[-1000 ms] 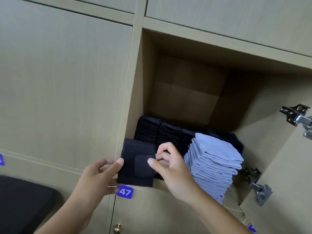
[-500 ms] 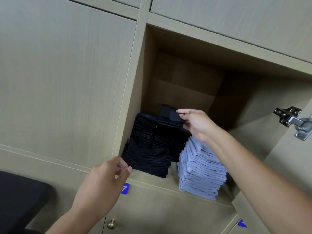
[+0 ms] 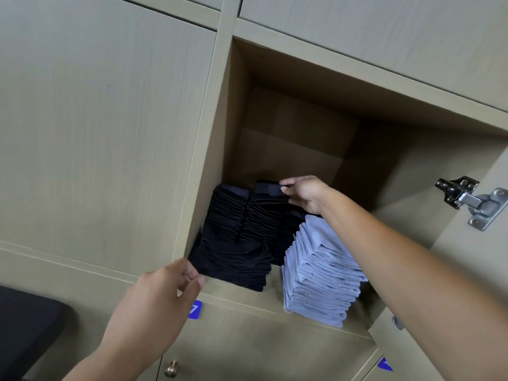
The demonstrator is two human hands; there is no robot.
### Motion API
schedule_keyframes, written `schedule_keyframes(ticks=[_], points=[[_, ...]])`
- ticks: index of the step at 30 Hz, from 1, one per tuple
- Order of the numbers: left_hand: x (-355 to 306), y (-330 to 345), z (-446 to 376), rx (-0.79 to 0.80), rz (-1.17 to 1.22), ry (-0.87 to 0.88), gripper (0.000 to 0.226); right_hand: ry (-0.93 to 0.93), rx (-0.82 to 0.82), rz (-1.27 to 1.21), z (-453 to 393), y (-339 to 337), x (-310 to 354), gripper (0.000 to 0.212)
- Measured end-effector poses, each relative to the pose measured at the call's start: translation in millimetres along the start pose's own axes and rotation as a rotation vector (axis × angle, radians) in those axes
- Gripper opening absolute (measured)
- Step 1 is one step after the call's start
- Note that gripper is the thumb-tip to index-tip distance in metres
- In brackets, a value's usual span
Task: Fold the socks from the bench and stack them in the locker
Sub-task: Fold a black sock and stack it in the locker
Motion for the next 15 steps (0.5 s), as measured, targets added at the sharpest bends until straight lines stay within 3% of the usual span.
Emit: schedule_keyframes(ticks=[4, 8, 15], points=[[1, 2, 0, 0.009, -0.021, -0.003, 0.014, 0.057, -0.023, 0.035, -3, 3, -4, 0.020], [2, 3, 0, 0.021, -0.034, -0.010, 0.012, 0.014, -0.001, 0.247, -6, 5, -4, 0.023], [-2, 3, 0, 0.023, -0.054, -0.003, 0.014, -0.035, 0.195, 0.672, -9, 14, -5, 0.028]])
Point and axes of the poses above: each hand's wrist, its own z-axis away from the middle knuckle, its own y-axis out of the palm, x = y × z, the point moved 2 cm from there along -z, towards the middle knuckle, and after that the axes turned 12 degrees about -y, right-handed, at the moved point
